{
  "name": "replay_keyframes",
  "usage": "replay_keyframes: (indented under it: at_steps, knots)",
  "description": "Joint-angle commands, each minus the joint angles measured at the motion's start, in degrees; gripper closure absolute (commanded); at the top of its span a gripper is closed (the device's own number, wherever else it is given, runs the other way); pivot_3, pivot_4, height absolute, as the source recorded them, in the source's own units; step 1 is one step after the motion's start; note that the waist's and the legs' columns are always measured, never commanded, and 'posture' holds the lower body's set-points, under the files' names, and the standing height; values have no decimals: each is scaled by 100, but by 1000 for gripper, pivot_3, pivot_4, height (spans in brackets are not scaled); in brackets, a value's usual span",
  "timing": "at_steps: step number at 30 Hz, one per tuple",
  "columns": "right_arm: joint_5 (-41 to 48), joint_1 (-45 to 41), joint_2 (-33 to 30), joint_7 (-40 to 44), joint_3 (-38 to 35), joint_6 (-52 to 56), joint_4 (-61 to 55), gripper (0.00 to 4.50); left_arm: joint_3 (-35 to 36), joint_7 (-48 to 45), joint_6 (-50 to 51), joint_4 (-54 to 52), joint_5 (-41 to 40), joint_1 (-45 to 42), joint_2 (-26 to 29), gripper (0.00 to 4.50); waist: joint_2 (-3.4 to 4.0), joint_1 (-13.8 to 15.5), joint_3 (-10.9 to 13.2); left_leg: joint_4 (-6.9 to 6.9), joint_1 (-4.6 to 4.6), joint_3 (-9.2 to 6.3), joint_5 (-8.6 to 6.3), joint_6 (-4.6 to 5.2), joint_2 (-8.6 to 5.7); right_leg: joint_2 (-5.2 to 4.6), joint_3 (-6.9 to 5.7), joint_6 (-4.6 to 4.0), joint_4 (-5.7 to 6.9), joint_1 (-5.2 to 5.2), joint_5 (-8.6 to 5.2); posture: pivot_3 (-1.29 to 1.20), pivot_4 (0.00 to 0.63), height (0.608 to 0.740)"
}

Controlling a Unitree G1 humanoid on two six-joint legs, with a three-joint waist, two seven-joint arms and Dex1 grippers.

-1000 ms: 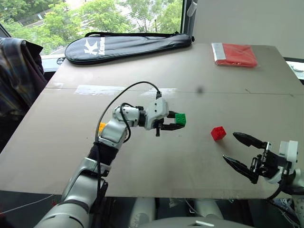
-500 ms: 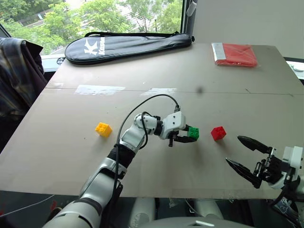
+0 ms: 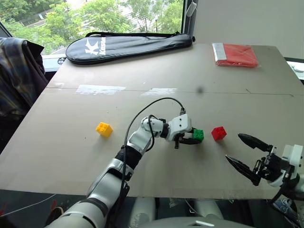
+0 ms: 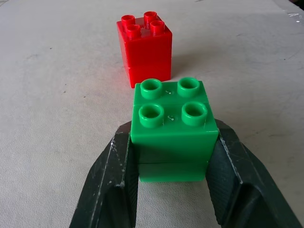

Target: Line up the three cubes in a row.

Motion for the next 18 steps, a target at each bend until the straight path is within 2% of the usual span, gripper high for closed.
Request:
replay_keyframes:
  at_steps: [1,6,7,8,11,12,18]
  knots:
    - [1,25,14,-16,-94,-106,-105,0,32,57,-71,122,51,-58,-55,3205,0,0,0,0,0,0,0,0,0,0,0,0,0,0,0,0,150,708]
    - [-25,30,9,-37,-109,-94,-82,0,105,93,-46,207,22,-70,-103,3205,0,1,0,3,0,-1,0,0,0,0,0,0,0,2,0,0,150,708]
    - [-33,34,11,-33,-111,-103,-73,0,118,87,-47,222,14,-74,-108,2165,0,1,0,5,0,-1,0,0,0,0,0,0,1,2,0,0,150,708]
    - [-40,40,13,-27,-113,-112,-64,0,123,88,-59,236,15,-77,-109,1833,0,0,0,6,0,-1,0,0,0,0,0,0,1,2,0,0,150,708]
    - [-47,39,11,-31,-114,-105,-54,0,118,169,-158,291,82,-80,-90,366,1,0,-1,8,0,-1,0,0,0,0,0,0,2,2,0,0,150,708]
    - [-48,37,8,-37,-112,-97,-59,0,107,214,-219,309,131,-82,-69,32,1,1,-1,8,0,-2,0,0,0,0,-1,0,2,2,0,0,150,708]
    - [-41,6,3,-82,-84,-54,-118,0,358,160,-250,42,-46,-66,168,32,2,-10,-1,8,1,-2,0,0,0,0,0,-1,4,3,0,0,150,708]
